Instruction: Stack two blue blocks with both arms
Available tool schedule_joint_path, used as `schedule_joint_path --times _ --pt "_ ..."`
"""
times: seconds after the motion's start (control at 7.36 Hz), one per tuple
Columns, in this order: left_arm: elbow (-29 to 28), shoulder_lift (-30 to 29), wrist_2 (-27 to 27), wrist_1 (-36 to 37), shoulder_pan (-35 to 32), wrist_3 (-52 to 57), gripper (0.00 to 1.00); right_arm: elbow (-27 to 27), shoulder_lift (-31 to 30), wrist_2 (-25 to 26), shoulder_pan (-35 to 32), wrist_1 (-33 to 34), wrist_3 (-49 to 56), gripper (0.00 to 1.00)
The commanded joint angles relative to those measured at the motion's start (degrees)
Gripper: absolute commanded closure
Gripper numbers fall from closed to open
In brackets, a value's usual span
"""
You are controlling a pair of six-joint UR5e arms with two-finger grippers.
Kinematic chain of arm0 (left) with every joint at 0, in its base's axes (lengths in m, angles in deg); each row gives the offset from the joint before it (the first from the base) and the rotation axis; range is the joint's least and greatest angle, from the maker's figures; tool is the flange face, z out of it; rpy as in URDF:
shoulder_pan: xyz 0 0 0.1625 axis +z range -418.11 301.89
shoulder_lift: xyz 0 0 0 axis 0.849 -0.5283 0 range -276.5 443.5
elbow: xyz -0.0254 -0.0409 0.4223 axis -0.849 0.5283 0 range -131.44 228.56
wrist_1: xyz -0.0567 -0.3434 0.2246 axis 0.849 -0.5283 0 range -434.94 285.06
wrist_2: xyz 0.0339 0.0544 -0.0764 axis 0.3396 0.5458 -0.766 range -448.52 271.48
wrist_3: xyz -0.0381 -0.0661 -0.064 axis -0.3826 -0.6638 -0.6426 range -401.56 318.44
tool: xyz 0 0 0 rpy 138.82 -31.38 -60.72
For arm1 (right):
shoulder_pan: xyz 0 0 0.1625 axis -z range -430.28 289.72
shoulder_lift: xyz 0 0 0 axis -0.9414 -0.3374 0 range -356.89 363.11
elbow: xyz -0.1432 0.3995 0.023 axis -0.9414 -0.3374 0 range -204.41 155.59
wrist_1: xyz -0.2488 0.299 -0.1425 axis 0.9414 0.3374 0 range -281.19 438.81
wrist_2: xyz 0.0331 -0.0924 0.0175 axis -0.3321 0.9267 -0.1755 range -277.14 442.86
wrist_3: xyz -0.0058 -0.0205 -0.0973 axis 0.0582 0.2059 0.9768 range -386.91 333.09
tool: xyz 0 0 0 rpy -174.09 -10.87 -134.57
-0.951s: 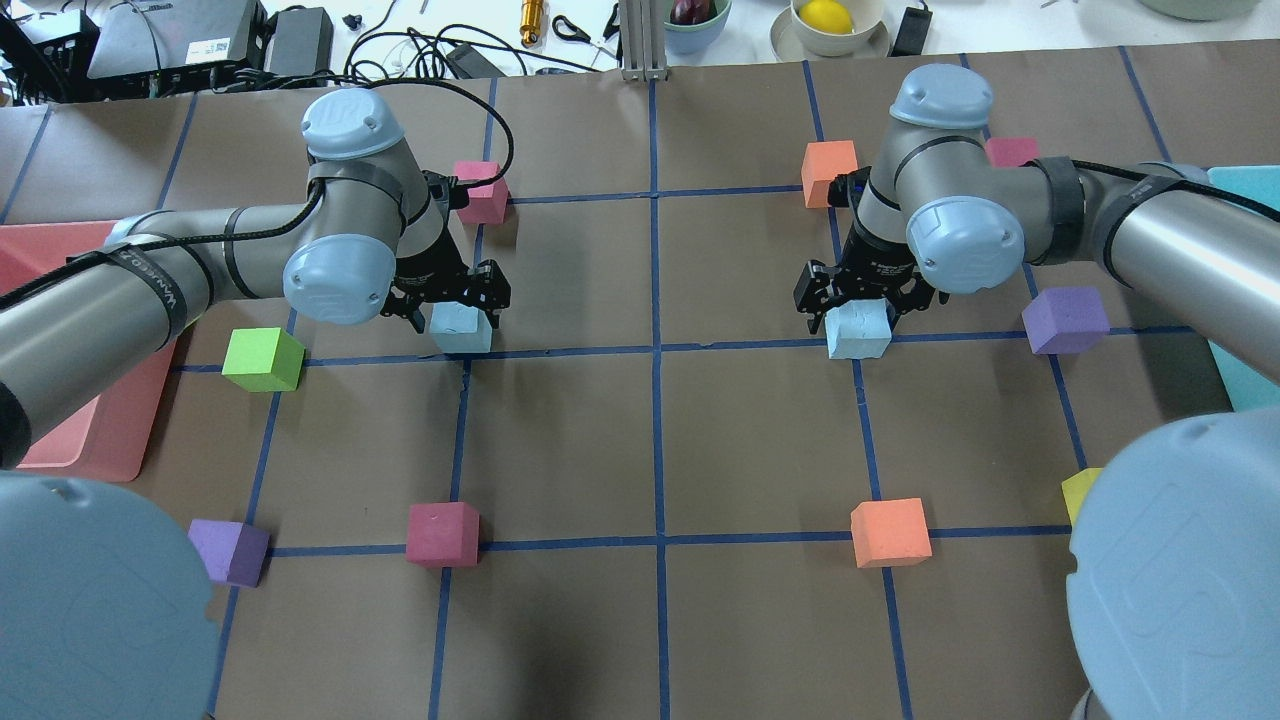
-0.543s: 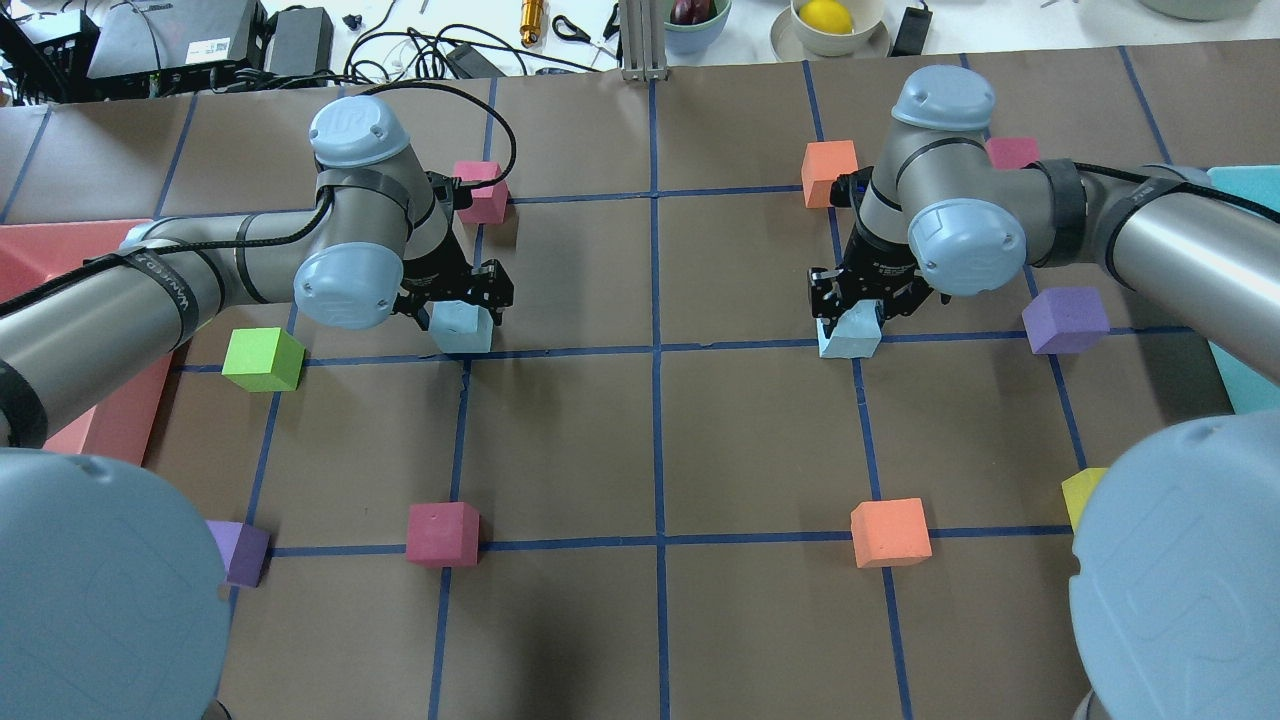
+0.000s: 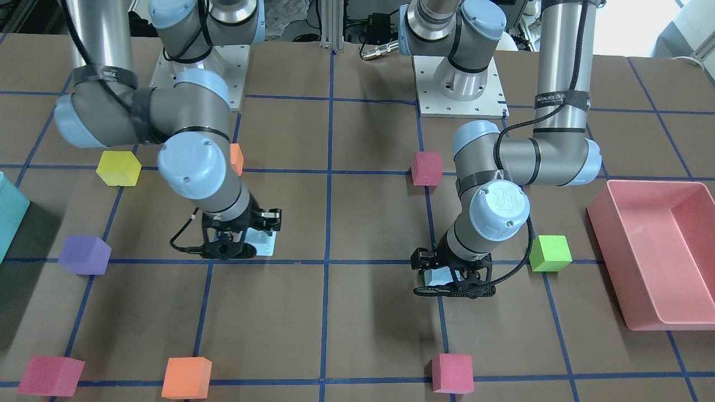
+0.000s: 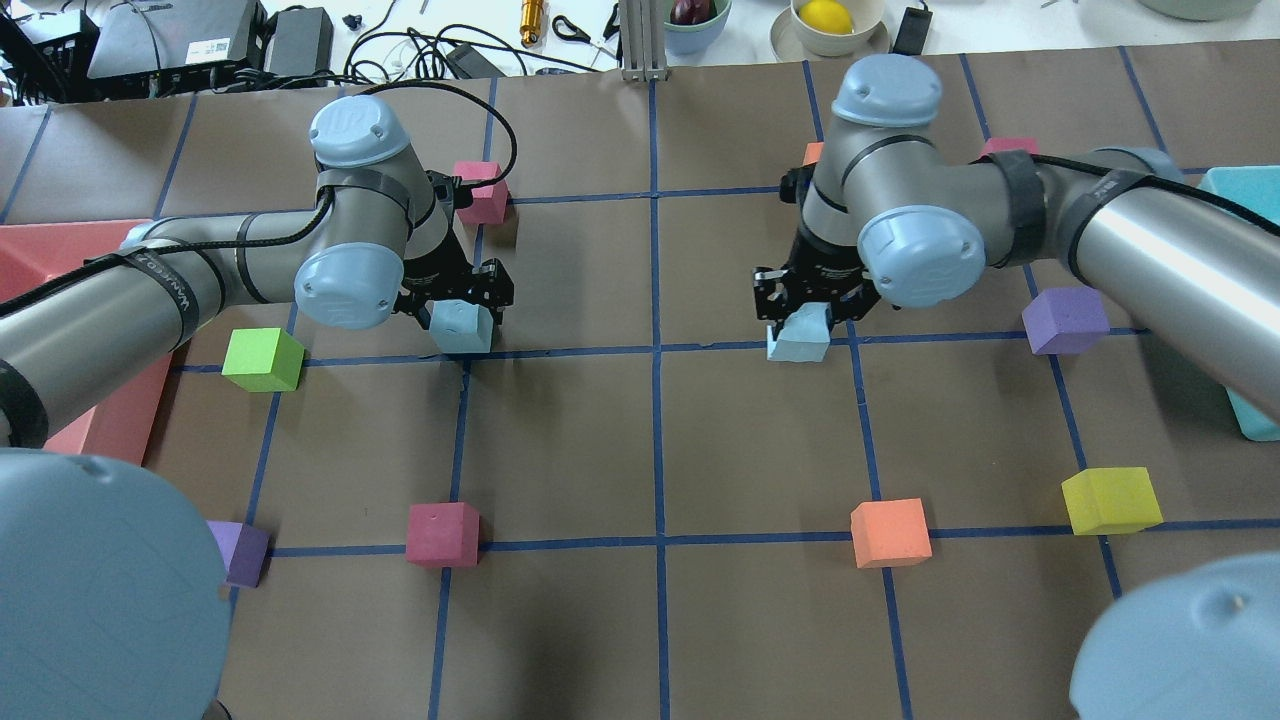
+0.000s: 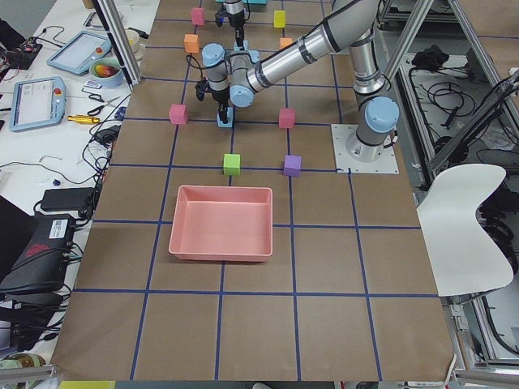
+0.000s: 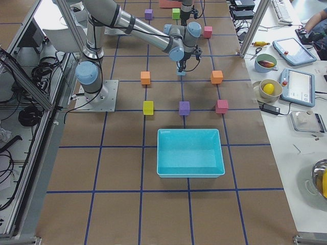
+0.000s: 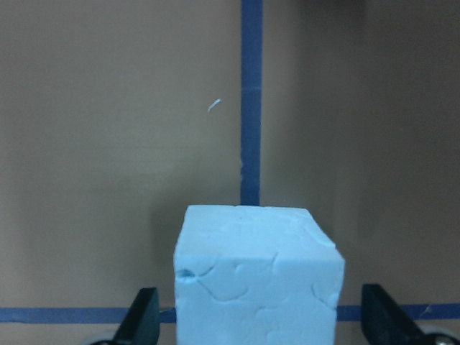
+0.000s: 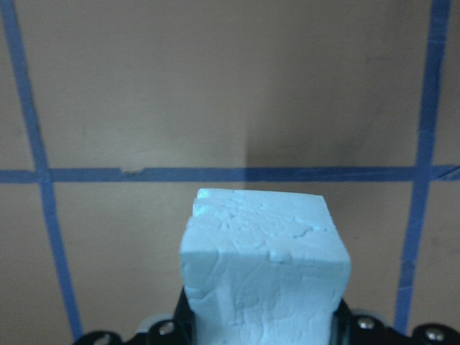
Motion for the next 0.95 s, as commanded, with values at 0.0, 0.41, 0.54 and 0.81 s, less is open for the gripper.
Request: schedule_joint_path --times 0.0,0.41,0.54,0.81 --pt "-0.22 0.18 0.17 0.00 0.00 0.25 0.47 0.41 0.05 -1.15 -8.35 -0.09 -8.83 1.00" --pt "-0.48 0.18 0.17 0.09 0.09 0.43 1.00 4.44 0.66 -3.35 -11.36 3.32 -8.85 1.00" --pt "-0.83 0.36 0.09 0.70 0.27 0.69 1.00 5.76 0.67 -3.43 -11.97 5.69 -8.85 1.00" --pt "-1.27 1.67 0.17 1.93 0.27 0.52 1.00 6.21 0.67 -5.61 -12.15 5.98 -8.85 1.00"
